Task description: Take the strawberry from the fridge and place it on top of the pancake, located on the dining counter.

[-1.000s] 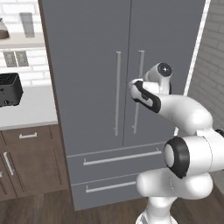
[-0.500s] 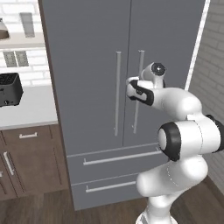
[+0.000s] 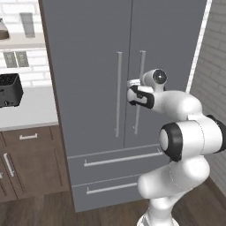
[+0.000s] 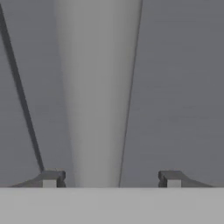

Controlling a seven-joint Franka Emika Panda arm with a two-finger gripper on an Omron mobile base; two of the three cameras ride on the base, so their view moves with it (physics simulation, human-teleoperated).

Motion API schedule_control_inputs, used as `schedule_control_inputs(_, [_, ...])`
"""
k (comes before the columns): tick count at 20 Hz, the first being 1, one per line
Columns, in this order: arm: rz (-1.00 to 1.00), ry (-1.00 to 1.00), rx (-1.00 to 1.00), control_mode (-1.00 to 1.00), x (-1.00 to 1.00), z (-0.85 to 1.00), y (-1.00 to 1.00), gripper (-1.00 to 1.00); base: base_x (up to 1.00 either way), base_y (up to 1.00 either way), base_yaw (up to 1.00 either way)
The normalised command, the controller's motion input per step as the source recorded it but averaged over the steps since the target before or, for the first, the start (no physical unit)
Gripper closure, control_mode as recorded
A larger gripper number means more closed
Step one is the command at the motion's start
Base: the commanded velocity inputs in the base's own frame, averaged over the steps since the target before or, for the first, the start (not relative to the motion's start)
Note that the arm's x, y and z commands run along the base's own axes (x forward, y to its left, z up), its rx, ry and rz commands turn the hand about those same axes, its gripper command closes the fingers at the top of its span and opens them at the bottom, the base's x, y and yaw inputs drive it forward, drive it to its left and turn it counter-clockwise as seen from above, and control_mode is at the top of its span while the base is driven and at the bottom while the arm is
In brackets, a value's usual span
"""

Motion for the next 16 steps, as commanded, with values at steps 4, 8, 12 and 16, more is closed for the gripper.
schedule_control_inputs(4, [0.00,0.00,0.00,-1.00,0.13,0.00,0.00,1.00,0.00,0.00,0.00])
schedule_control_inputs(8, [0.00,0.05,0.00,-1.00,-0.17,-0.03,-0.02,1.00,0.00,0.00,0.00])
schedule_control_inputs(12, [0.00,0.16,0.00,-1.00,-0.56,-0.20,-0.29,1.00,0.00,0.00,0.00])
schedule_control_inputs(16, [-0.01,0.20,0.00,-1.00,-0.71,-0.34,-0.77,1.00,0.00,0.00,0.00])
